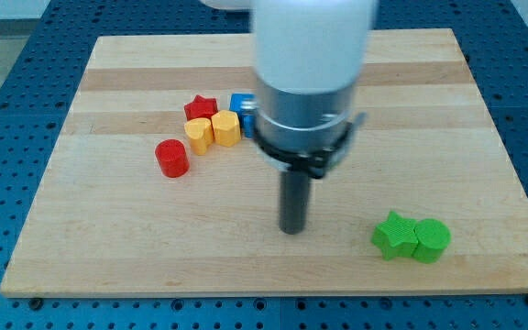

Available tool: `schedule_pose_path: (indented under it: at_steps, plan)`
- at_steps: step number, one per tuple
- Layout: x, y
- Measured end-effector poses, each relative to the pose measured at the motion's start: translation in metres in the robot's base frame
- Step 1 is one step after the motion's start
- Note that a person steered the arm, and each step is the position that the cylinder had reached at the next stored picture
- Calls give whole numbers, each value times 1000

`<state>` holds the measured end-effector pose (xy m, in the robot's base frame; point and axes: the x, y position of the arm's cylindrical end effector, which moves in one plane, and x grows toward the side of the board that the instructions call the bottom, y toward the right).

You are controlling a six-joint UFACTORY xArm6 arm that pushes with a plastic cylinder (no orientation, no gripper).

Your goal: Push the hexagon towards the center right side

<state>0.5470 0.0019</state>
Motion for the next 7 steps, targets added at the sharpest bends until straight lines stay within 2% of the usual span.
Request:
schedule_pose_path:
  at_steps: [3,4,6,7]
  plan:
    - [-1,-3]
    - [-6,-31]
    - [-12,-141]
    - [-34,-212]
